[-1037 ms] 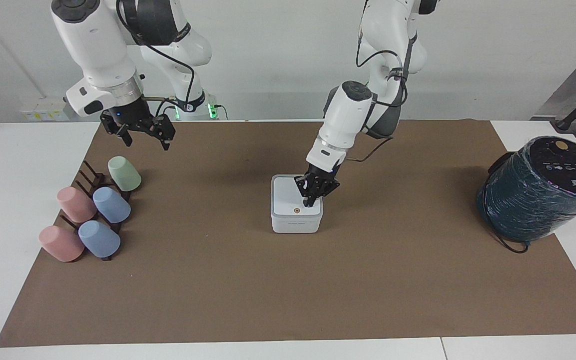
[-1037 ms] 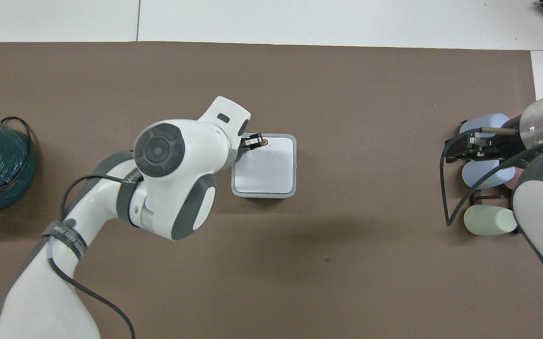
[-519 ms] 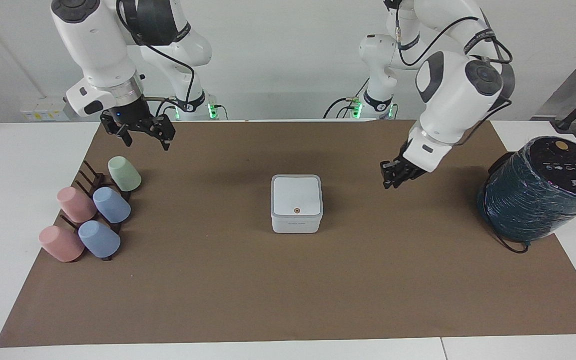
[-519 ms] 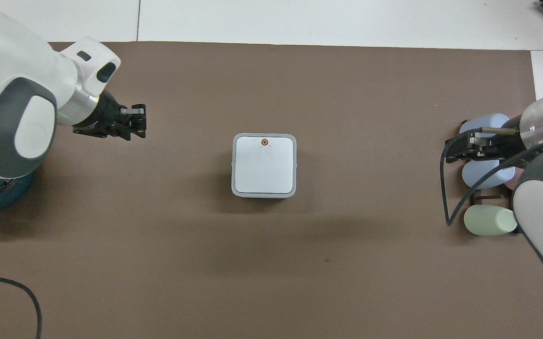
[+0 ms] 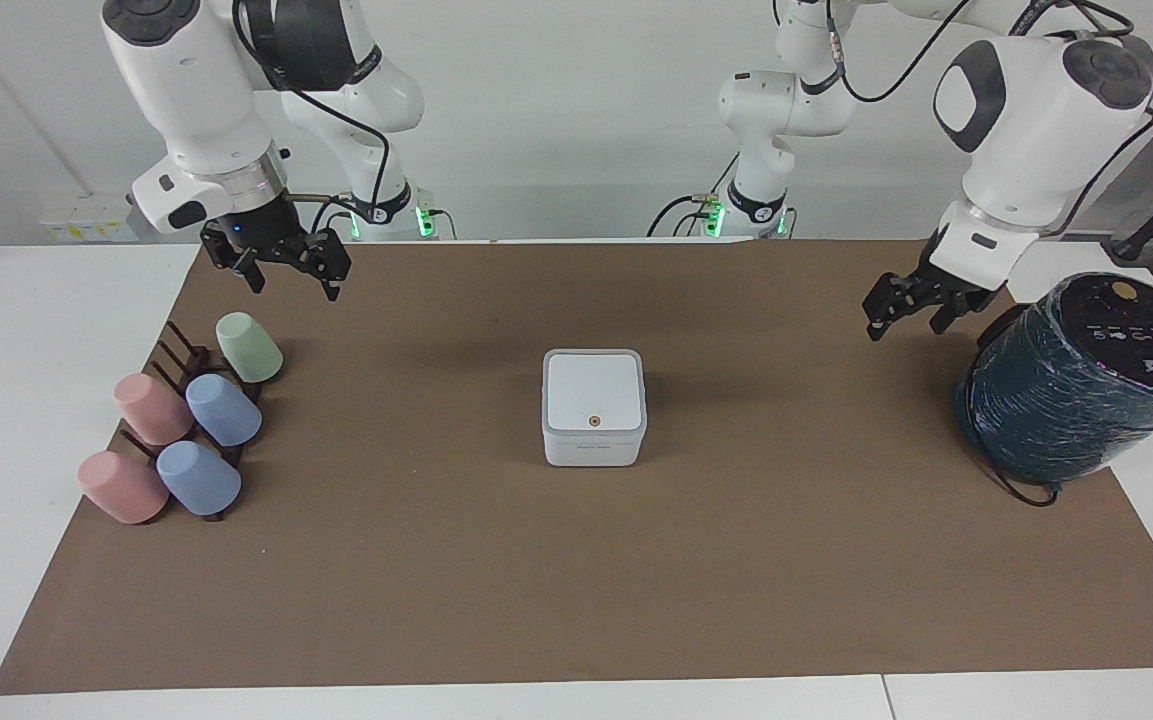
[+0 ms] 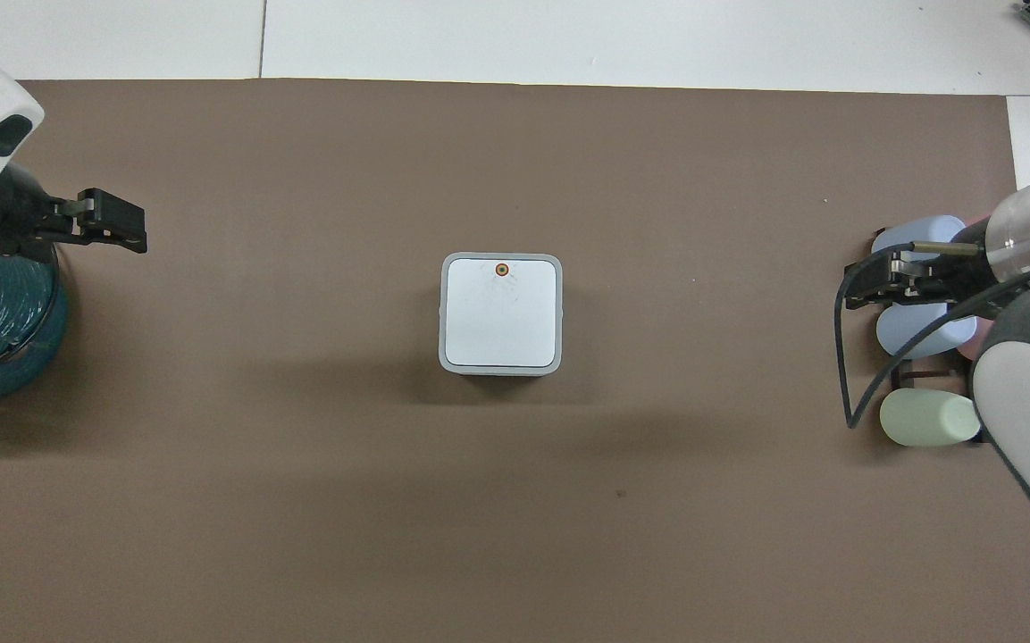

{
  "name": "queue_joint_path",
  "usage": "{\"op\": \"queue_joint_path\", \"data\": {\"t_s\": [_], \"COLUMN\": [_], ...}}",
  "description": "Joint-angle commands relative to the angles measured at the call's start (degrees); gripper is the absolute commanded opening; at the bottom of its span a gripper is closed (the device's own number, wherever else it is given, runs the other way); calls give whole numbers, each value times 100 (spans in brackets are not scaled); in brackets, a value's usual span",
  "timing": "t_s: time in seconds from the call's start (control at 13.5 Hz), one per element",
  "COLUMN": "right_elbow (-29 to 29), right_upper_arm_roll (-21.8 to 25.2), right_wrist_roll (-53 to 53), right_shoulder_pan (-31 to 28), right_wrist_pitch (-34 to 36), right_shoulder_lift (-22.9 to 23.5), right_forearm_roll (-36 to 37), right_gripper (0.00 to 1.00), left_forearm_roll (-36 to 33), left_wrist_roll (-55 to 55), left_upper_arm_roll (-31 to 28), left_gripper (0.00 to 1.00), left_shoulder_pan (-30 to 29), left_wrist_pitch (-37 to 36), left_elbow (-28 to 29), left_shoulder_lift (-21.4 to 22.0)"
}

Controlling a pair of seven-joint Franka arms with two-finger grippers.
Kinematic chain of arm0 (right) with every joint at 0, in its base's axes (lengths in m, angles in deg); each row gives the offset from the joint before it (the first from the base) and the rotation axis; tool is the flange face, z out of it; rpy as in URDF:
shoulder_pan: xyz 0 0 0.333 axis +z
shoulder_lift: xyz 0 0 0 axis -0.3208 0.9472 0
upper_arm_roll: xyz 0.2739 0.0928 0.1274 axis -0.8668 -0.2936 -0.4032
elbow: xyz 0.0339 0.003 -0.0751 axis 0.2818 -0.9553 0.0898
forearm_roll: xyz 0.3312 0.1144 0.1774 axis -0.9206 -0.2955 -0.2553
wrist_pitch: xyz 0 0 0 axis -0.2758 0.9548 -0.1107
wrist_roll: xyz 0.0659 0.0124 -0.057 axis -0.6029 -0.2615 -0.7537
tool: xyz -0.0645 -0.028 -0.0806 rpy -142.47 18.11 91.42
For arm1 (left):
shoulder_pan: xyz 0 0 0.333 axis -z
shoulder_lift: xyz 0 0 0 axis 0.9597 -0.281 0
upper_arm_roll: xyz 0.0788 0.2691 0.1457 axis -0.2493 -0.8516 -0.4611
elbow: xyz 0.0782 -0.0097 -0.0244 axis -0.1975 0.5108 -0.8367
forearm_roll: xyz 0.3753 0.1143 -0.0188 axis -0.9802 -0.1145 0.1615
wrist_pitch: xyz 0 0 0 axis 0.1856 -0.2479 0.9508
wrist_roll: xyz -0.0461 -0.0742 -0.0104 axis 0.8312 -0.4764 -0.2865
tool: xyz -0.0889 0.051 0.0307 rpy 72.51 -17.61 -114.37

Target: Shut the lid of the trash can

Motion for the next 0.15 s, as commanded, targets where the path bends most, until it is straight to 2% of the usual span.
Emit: {"op": "queue_joint_path", "data": {"t_s": [0.0, 0.07], "right_elbow": [-167, -167], "right_upper_arm_roll": [-58, -58], "right_wrist_roll": [-136, -136], "right_shoulder_pan": [-97, -97], "right_wrist_pitch": [-60, -60], "right_shoulder_lift": [-150, -150], "right_forearm_roll": [-25, -25], "right_gripper": [100, 100], "left_forearm_roll": [-140, -140], "left_wrist_roll": [-333, -395], "left_upper_arm_roll": [-3, 6], "left_gripper": [100, 100], "left_shoulder_pan": [6, 15], "left_wrist_pitch": [-28, -27], "left_elbow": [-20, -11], "left_shoulder_lift": [99, 108]}}
